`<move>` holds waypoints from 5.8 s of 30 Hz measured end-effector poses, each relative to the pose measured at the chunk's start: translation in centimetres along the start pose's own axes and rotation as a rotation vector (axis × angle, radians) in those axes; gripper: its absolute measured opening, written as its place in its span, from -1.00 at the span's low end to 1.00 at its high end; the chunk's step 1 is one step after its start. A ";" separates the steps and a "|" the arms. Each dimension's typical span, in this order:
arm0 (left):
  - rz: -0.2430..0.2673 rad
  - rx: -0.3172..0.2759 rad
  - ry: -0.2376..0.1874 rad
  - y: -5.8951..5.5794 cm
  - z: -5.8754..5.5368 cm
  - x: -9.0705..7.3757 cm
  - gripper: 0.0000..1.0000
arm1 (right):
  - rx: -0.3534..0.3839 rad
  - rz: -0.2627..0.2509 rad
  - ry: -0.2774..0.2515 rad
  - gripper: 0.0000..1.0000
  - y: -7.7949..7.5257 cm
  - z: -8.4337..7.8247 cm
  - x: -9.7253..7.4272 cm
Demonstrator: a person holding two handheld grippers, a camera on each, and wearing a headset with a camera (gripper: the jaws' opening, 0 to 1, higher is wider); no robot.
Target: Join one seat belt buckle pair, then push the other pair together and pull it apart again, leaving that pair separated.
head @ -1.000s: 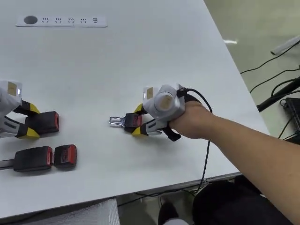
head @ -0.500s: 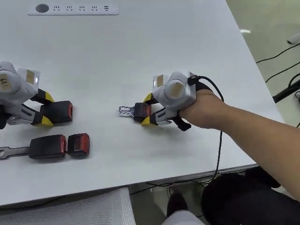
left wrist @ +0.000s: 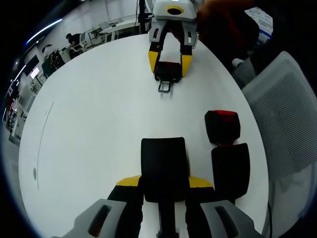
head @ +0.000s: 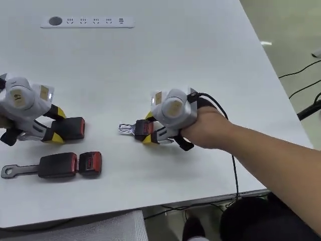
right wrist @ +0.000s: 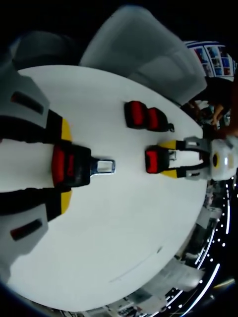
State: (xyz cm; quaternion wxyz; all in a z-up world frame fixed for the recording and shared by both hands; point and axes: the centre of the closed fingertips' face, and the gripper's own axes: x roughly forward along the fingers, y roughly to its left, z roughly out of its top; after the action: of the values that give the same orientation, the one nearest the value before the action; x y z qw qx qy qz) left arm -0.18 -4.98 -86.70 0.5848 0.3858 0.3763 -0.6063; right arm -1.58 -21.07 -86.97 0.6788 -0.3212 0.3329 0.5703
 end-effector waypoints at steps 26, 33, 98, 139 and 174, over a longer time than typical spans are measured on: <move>0.004 0.004 0.040 -0.1 0.1 0.0 -0.35 | -0.059 0.003 -0.015 -0.34 -0.3 6.1 4.2; 0.003 0.004 0.040 -0.1 0.1 0.0 -0.35 | -0.067 0.030 -0.024 -0.34 0.0 6.3 4.3; -0.008 0.027 0.048 -0.2 0.3 0.0 -0.35 | -0.084 0.058 0.026 -0.33 -1.0 -2.0 -1.3; 0.320 -0.398 -0.208 -10.4 -4.8 -10.4 0.39 | 0.230 -0.209 -0.120 0.72 6.3 -0.8 -10.1; 0.464 -0.511 -0.299 -11.1 -6.8 -11.1 0.99 | 0.424 -0.383 -0.197 1.00 7.1 -3.0 -13.2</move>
State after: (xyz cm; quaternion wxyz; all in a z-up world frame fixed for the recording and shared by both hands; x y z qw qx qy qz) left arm -10.87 6.27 -79.41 0.8324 0.2097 0.3285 -0.3939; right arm -10.58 -29.90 -78.24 0.8550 -0.1725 0.3105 0.3780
